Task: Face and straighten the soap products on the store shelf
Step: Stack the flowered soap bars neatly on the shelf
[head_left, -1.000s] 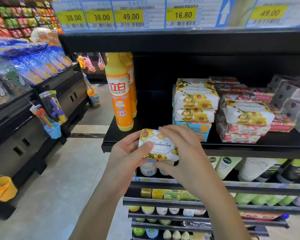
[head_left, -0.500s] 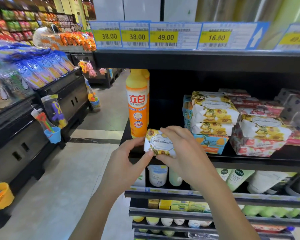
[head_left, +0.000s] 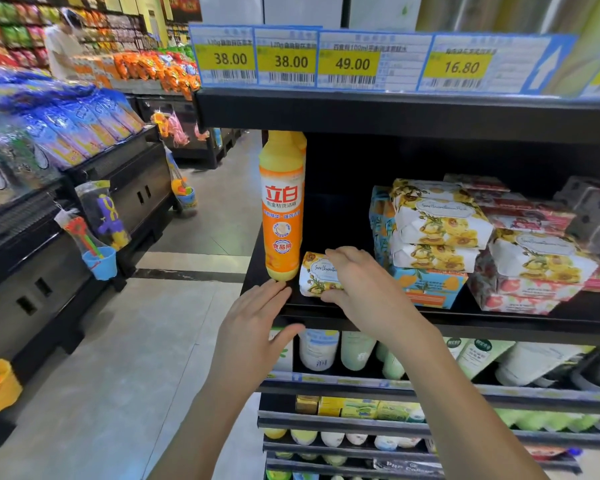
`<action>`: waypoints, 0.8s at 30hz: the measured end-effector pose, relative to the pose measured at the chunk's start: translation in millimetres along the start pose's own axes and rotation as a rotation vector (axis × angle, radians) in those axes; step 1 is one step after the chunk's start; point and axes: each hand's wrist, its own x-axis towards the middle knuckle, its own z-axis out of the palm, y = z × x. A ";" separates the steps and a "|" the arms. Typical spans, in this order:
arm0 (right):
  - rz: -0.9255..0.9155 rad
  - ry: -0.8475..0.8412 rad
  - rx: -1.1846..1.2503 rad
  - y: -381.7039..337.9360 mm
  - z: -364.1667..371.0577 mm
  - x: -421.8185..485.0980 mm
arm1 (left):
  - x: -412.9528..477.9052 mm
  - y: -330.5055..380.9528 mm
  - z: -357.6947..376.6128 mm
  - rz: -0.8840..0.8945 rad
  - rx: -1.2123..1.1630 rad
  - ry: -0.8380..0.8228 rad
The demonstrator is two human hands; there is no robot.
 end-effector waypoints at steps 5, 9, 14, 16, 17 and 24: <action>0.018 0.005 0.084 1.9 2.5 1.4 | -1.4 -2.2 3.5 -0.007 -0.026 0.018; 0.028 0.196 0.202 4.0 17.1 -7.7 | -0.9 -3.6 7.0 -0.025 -0.045 0.019; -0.005 0.386 0.160 3.4 43.6 -7.6 | -1.5 -4.4 9.9 -0.022 -0.055 0.046; -0.003 0.432 0.159 4.4 46.6 -0.3 | -1.2 -4.6 10.1 -0.018 -0.055 0.056; 0.005 0.443 0.156 4.4 46.5 3.5 | -1.2 -4.3 9.8 -0.015 -0.051 0.060; 0.123 0.379 0.075 3.6 38.2 38.6 | -0.7 -5.3 10.6 -0.029 -0.032 0.057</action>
